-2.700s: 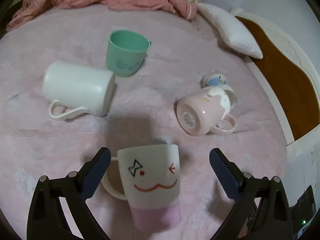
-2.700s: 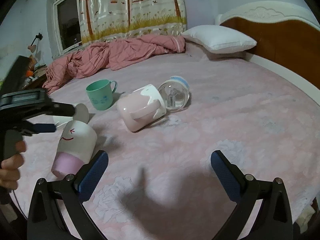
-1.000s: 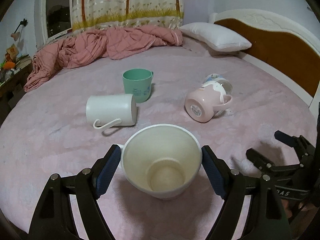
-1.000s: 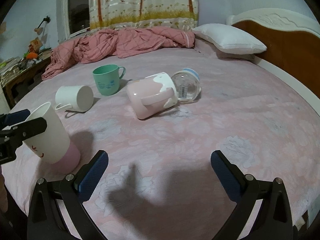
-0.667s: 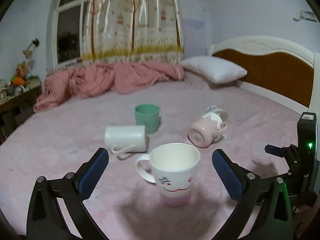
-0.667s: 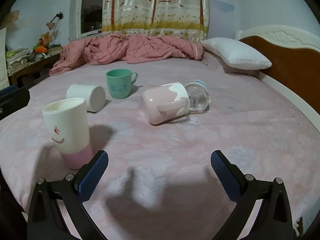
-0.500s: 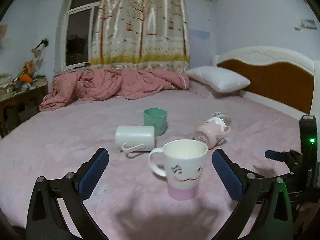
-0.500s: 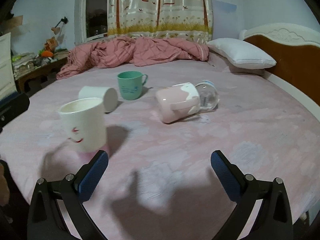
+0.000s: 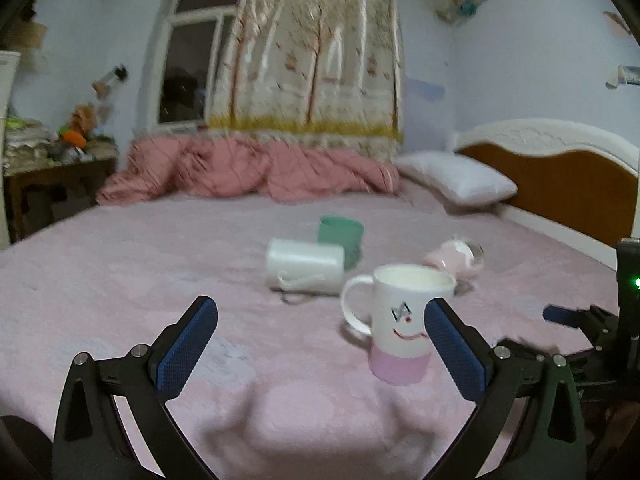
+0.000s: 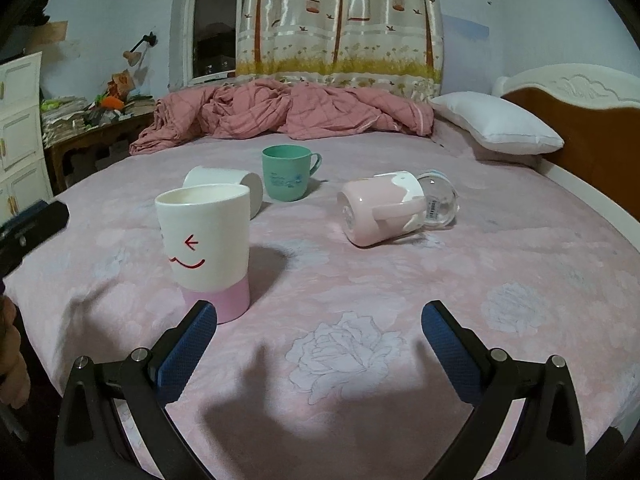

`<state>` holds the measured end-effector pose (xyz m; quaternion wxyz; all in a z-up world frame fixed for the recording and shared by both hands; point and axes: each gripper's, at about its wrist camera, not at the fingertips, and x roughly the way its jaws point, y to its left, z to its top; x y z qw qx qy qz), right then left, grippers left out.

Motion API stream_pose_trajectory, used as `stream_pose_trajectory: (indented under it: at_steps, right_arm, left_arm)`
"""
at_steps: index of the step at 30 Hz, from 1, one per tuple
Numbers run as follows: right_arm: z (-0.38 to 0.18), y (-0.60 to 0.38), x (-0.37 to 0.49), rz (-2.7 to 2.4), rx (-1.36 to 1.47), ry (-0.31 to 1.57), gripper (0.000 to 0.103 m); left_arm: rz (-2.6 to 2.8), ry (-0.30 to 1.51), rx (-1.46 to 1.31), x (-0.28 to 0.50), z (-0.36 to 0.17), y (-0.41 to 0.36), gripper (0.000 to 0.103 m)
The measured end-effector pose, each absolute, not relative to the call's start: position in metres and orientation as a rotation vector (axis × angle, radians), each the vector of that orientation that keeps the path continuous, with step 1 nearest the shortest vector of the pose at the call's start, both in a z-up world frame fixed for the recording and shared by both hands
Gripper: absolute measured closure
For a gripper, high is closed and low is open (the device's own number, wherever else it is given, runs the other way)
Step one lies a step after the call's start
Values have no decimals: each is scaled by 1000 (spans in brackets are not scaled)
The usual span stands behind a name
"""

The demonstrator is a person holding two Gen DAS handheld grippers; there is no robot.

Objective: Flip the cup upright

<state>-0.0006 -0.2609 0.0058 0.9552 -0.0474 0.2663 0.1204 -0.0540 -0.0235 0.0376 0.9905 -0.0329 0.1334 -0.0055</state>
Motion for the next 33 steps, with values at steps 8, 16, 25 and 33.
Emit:
stream_pose_trajectory:
  at_steps: [8,16,25,33]
  right_arm:
    - [9,-257,-8,256,-112,510,0]
    - [12,-258,-9,265,-99,509,0]
    - [13,-261,-7,257,-94,514,0]
    - [12,-262,-7,259,-95,515,0]
  left_arm:
    - [22,224,-82,-59,40,-19,0]
    - [22,281,-89,-49,33,-20,0]
    - [35,258,-65,-52,32,-23,0]
    - [34,257,-74,-52,34,-22,0]
